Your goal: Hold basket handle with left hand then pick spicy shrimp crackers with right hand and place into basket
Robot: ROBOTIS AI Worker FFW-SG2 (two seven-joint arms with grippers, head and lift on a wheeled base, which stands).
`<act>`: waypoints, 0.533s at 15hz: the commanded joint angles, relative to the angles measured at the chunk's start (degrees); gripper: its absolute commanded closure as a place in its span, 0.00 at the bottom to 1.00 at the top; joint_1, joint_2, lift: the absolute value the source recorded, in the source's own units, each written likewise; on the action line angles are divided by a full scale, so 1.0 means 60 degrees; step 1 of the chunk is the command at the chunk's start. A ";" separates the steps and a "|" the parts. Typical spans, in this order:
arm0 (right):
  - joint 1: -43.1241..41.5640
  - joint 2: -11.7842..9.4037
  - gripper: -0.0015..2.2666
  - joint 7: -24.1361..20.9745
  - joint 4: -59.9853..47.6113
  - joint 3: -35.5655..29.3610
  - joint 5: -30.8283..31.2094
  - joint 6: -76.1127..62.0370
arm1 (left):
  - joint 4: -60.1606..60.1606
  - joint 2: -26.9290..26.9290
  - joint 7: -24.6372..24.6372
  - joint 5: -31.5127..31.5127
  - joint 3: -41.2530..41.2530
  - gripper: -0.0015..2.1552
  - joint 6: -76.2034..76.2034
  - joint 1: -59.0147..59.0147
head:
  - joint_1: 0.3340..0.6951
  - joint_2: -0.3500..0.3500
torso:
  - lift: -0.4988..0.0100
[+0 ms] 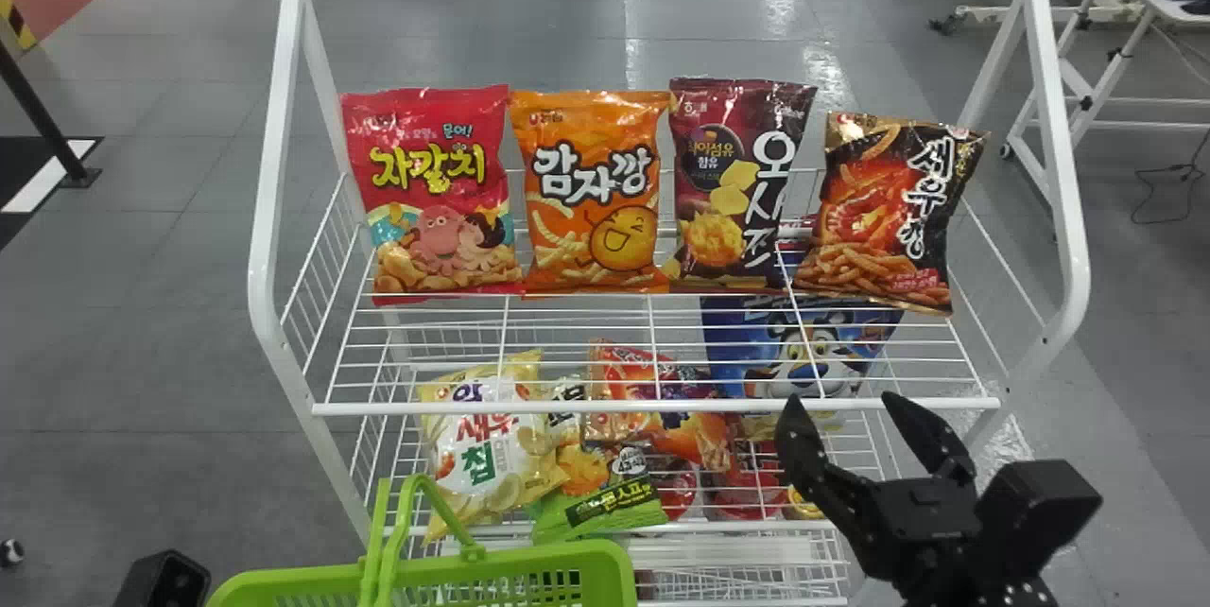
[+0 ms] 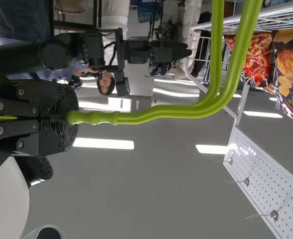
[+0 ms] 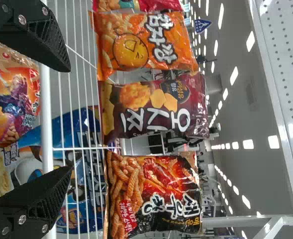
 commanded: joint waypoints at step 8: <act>-0.2653 0.0009 0.05 -0.0875 0.0394 -0.0814 -0.0374 0.2357 | -0.0045 0.0018 -0.0095 -0.0014 -0.0190 0.99 0.0000 -0.0122 | 1.00 0.36 | 0.97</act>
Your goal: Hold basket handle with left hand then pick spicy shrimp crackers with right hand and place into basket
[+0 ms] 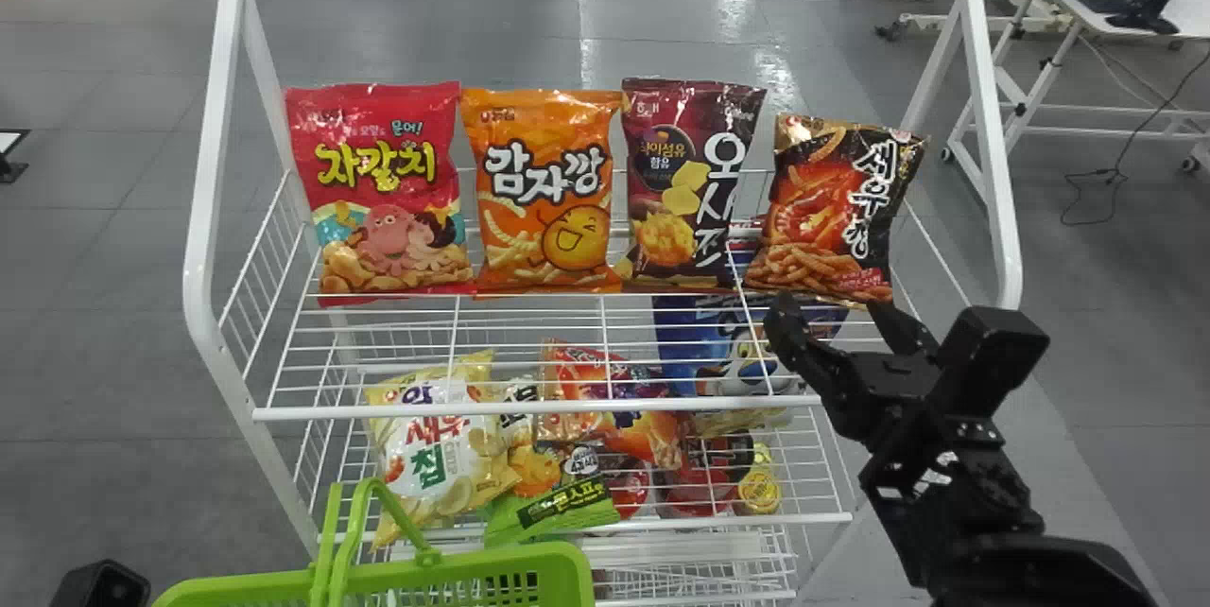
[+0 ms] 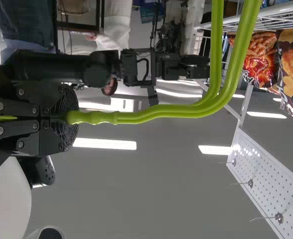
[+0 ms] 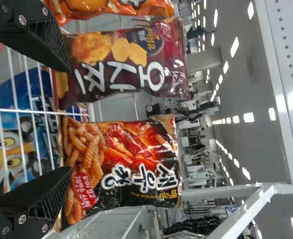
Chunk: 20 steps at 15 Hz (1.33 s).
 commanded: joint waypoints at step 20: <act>-0.4330 0.0008 0.06 -0.0699 0.4313 -0.0721 0.0248 0.1057 | 0.0014 0.0164 -0.0095 0.0030 -0.0155 0.99 0.0059 -0.0268 | 1.00 0.29 | 0.97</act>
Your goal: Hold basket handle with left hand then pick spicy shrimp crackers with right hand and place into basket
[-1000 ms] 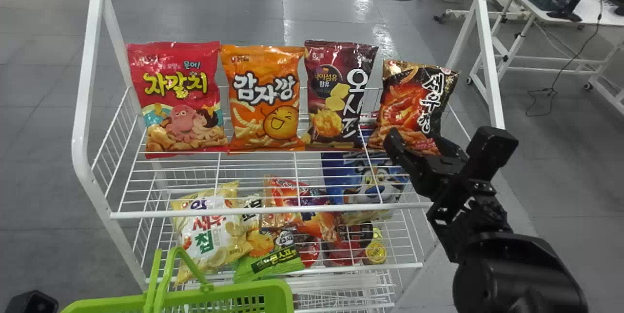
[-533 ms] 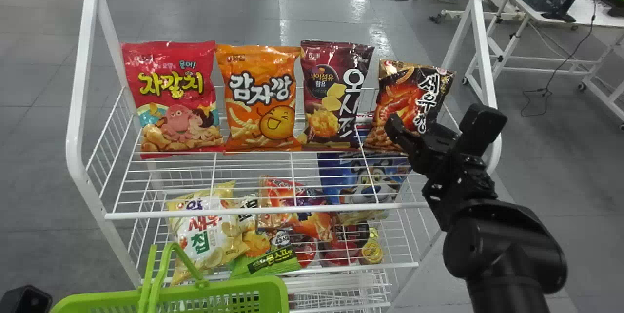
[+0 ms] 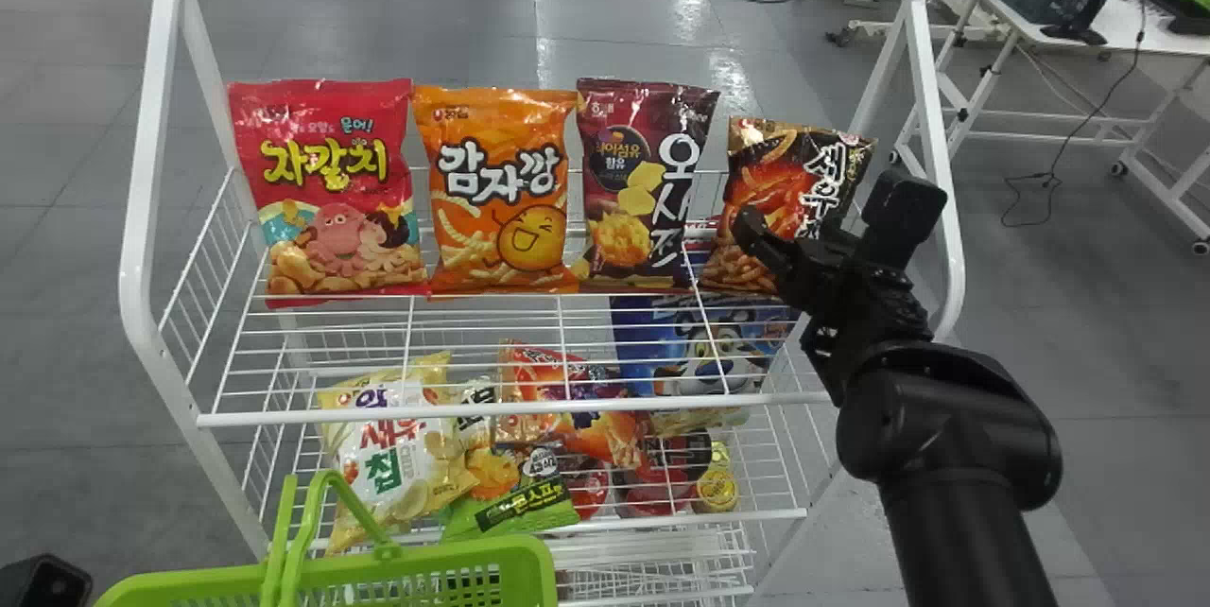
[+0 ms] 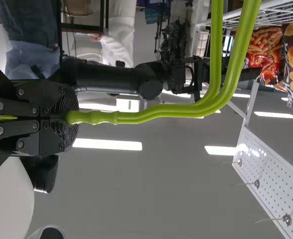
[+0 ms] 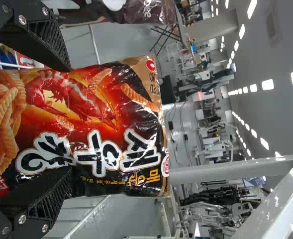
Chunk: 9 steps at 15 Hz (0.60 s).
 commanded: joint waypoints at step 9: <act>-0.0331 0.0009 0.92 -0.0261 0.0416 -0.0224 -0.0212 0.0878 | 0.0057 0.0036 -0.0095 0.0001 -0.0073 0.99 -0.0022 -0.0117 | 1.00 0.28 | 0.97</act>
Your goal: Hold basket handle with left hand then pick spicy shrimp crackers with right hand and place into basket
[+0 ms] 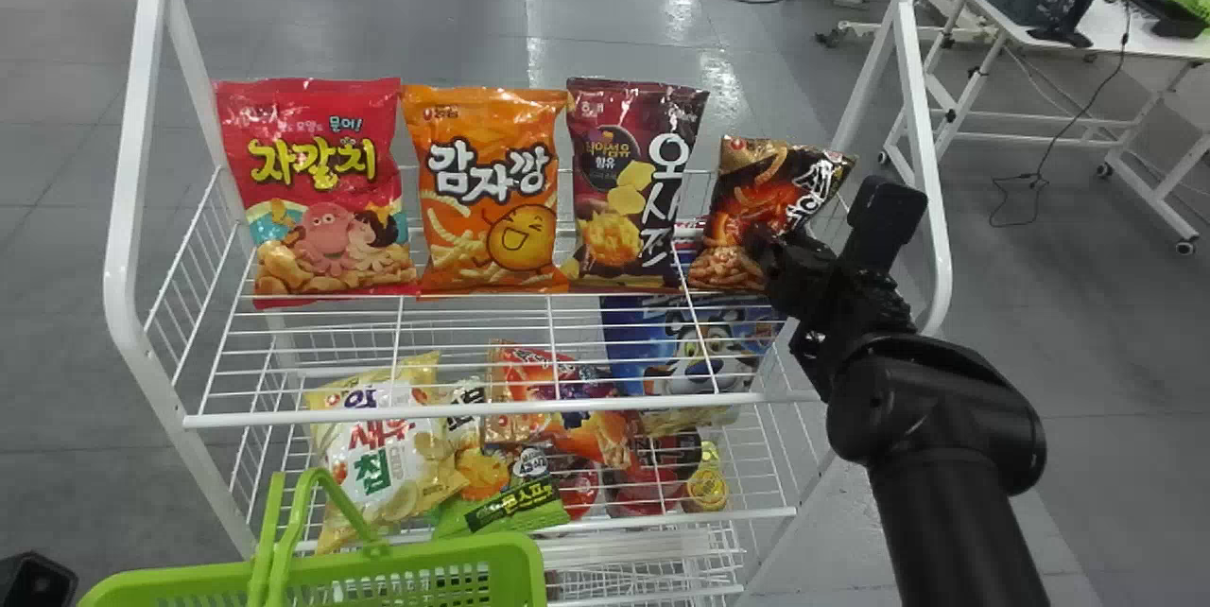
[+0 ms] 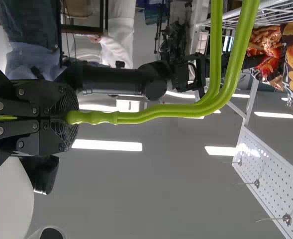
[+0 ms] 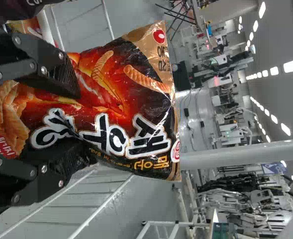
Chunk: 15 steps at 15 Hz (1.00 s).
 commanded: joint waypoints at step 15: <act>0.0962 0.0009 0.99 0.0055 -0.2390 -0.0019 -0.1032 0.1542 | 0.0092 -0.0015 -0.0095 0.0064 -0.0059 0.99 0.0000 -0.0051 | 1.00 0.29 | 0.97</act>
